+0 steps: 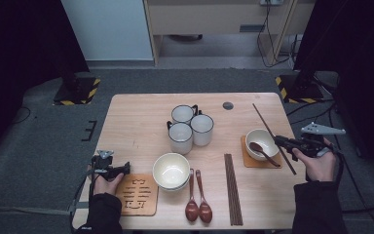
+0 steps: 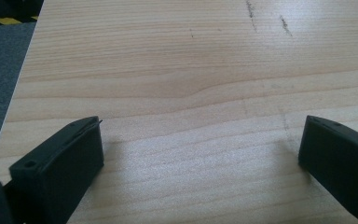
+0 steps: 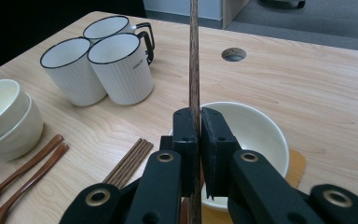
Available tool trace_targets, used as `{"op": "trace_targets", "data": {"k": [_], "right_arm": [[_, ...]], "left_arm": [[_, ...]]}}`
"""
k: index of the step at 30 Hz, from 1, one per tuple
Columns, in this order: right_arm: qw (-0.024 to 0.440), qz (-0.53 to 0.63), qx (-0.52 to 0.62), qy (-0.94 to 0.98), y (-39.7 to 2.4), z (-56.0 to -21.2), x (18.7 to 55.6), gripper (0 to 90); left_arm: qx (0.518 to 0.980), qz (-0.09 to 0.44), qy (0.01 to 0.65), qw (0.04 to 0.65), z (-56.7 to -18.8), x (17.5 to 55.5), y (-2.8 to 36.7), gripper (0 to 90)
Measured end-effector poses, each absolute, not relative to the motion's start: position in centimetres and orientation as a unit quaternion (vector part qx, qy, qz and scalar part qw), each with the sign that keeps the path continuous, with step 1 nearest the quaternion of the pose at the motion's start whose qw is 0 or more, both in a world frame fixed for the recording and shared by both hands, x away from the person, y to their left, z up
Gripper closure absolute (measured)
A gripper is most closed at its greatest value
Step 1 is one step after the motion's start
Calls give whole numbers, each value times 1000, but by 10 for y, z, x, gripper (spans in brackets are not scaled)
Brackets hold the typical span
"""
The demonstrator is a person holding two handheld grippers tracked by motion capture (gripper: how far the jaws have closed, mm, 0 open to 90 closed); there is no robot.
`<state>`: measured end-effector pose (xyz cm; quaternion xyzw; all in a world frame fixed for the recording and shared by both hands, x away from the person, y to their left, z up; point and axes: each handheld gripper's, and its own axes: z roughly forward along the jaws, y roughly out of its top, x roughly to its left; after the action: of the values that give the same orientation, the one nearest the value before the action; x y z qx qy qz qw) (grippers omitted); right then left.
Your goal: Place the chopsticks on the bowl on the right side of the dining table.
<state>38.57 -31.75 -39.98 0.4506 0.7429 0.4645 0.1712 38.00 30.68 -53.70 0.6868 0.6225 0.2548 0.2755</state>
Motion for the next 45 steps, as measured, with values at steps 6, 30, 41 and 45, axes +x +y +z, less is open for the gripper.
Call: {"op": "trace_targets", "data": {"k": [6, 30, 41, 45], "right_arm": [[171, 457, 455, 745, -323, -403, 398, 851], [169, 411, 464, 766, -321, -436, 432, 851], [165, 389, 464, 779, -312, -450, 439, 850], [161, 381, 466, 782, -309, -454, 440, 851]], "left_arm": [[687, 255, 623, 275, -537, 380, 307, 0], [687, 255, 623, 276, -537, 380, 307, 0], [687, 255, 623, 276, -537, 380, 307, 0], [687, 255, 623, 275, -537, 380, 307, 0]]}}
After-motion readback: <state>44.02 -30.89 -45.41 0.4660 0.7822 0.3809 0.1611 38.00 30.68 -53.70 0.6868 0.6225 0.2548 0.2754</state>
